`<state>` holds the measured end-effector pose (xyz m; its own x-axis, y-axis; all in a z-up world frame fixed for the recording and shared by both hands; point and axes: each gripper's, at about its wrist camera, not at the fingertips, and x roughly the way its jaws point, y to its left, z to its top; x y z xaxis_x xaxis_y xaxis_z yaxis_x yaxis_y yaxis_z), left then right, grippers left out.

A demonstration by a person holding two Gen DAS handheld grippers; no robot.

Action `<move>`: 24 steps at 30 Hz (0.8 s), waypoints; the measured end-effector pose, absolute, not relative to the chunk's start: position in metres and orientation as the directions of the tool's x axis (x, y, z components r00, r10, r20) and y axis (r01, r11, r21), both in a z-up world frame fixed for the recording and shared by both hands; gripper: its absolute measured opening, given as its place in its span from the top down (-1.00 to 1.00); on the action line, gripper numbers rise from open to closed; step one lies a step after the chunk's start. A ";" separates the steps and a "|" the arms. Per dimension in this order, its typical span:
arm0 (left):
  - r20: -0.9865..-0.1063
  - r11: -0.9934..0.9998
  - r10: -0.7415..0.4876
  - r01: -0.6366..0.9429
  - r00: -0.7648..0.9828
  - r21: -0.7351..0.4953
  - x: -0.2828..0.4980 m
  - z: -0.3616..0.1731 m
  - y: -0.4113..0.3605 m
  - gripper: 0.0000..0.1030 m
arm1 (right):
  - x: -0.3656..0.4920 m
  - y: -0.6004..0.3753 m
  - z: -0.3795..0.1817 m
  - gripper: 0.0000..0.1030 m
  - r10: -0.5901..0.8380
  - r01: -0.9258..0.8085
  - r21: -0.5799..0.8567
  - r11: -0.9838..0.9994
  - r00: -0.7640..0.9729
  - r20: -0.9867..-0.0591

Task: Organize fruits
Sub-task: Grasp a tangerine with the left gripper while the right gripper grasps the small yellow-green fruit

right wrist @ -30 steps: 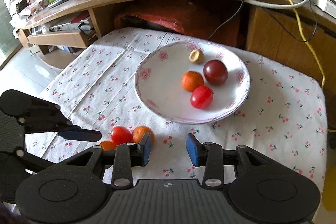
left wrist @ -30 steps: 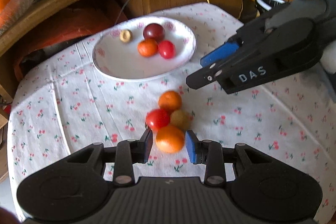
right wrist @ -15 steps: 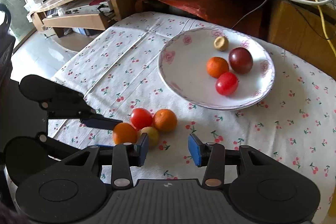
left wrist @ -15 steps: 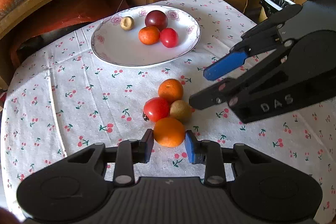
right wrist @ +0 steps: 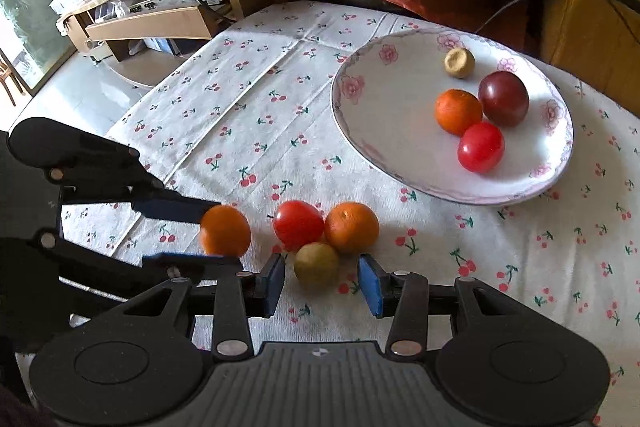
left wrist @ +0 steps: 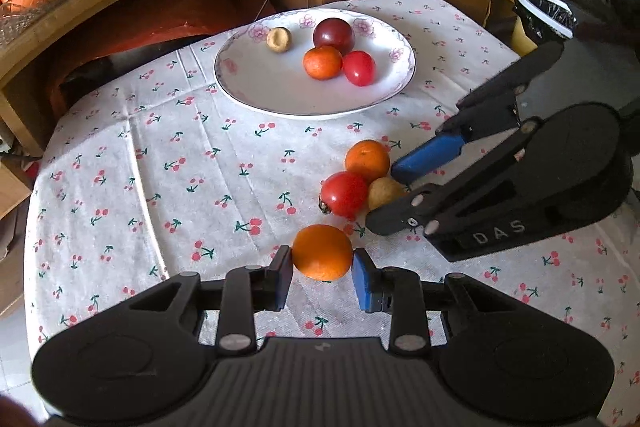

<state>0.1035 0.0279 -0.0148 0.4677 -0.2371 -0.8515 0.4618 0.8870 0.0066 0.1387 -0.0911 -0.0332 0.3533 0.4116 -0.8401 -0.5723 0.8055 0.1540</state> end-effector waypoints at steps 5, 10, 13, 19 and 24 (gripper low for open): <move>-0.853 0.888 -0.236 0.460 0.465 0.005 0.105 -0.018 0.027 0.22 | 0.138 -0.089 -0.035 0.31 0.399 -0.575 0.135 0.807 0.363 -0.842; -0.857 0.889 -0.225 0.457 0.463 0.014 0.107 -0.022 0.025 0.18 | 0.139 -0.089 -0.035 0.32 0.401 -0.582 0.129 0.803 0.367 -0.839; -0.857 0.892 -0.225 0.452 0.465 0.011 0.108 -0.022 0.026 0.17 | 0.138 -0.089 -0.035 0.32 0.401 -0.585 0.128 0.801 0.366 -0.840; -0.854 0.890 -0.228 0.455 0.468 0.012 0.109 -0.023 0.026 0.17 | 0.136 -0.088 -0.034 0.48 0.389 -0.592 0.105 0.799 0.376 -0.841; -0.856 0.883 -0.226 0.469 0.465 0.022 0.108 -0.022 0.025 0.22 | 0.132 -0.086 -0.033 0.61 0.395 -0.611 0.100 0.785 0.370 -0.841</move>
<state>0.1078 0.0251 -0.0220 0.4652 -0.2264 -0.8558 0.4694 0.8827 0.0217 0.1319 -0.0859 -0.0331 0.3696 0.3949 -0.8411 -0.6111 0.7852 0.1001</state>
